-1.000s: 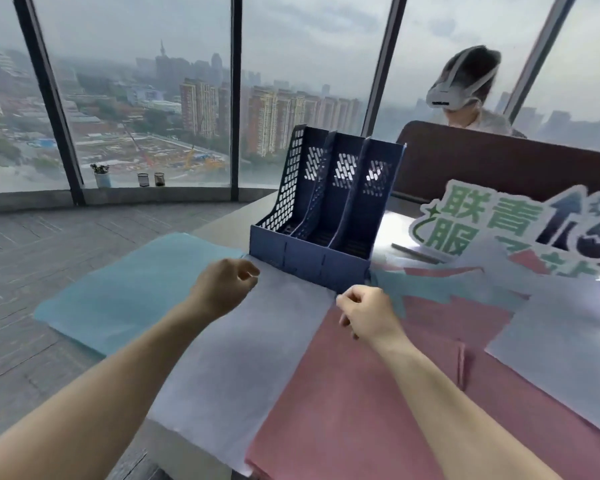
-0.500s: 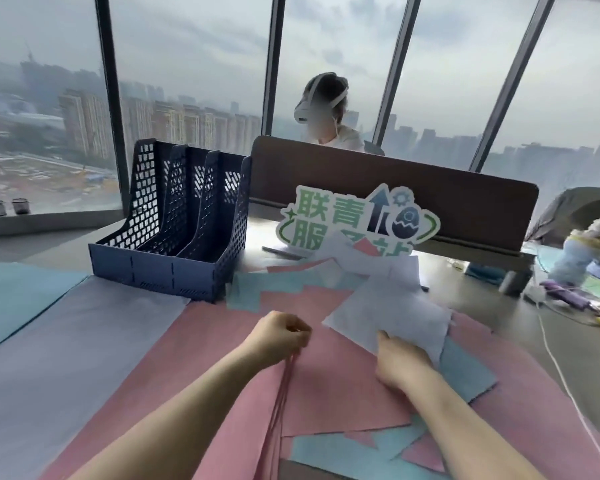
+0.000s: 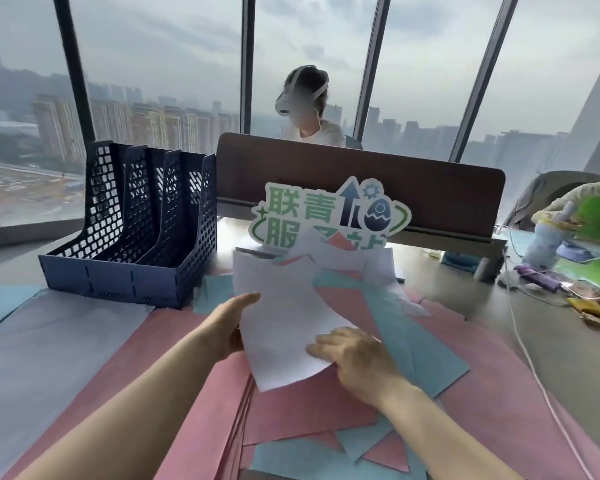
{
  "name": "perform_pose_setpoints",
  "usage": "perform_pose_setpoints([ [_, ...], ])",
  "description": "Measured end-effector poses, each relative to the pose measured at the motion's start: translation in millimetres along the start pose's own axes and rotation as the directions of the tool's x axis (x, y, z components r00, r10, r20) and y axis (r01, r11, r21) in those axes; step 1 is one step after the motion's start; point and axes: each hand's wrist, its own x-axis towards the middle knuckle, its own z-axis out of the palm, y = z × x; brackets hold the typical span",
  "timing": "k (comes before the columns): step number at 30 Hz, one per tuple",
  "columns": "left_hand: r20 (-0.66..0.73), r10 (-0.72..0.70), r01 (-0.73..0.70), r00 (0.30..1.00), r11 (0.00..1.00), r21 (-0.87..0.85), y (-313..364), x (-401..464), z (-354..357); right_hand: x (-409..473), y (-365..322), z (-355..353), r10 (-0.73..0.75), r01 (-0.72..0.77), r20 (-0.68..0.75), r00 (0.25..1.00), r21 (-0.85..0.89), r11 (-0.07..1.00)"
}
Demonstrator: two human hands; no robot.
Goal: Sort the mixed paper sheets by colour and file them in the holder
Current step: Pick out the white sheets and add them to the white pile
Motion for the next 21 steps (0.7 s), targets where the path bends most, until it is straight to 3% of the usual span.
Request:
perform_pose_setpoints([
  [3,-0.147,0.069,-0.064,0.987,0.997,0.039,-9,5,-10,7,-10,-2,-0.067,0.066,0.073,0.995,0.014,0.998],
  [6,-0.246,0.17,-0.137,0.954,0.98,0.143,-8,4,-22,17,-10,-4,0.073,-0.11,0.299,0.951,0.109,0.988],
  [9,-0.288,0.233,-0.173,0.929,0.96,0.219,2,5,-36,28,6,-1,0.379,-0.426,0.223,0.898,0.234,0.874],
  [12,-0.287,0.272,-0.195,0.918,0.943,0.269,9,11,-46,45,25,8,0.563,-0.587,0.169,0.809,0.279,0.76],
  [21,-0.242,0.184,-0.159,0.953,0.98,0.122,1,19,-58,155,81,46,0.602,-0.638,0.211,0.77,0.283,0.716],
])
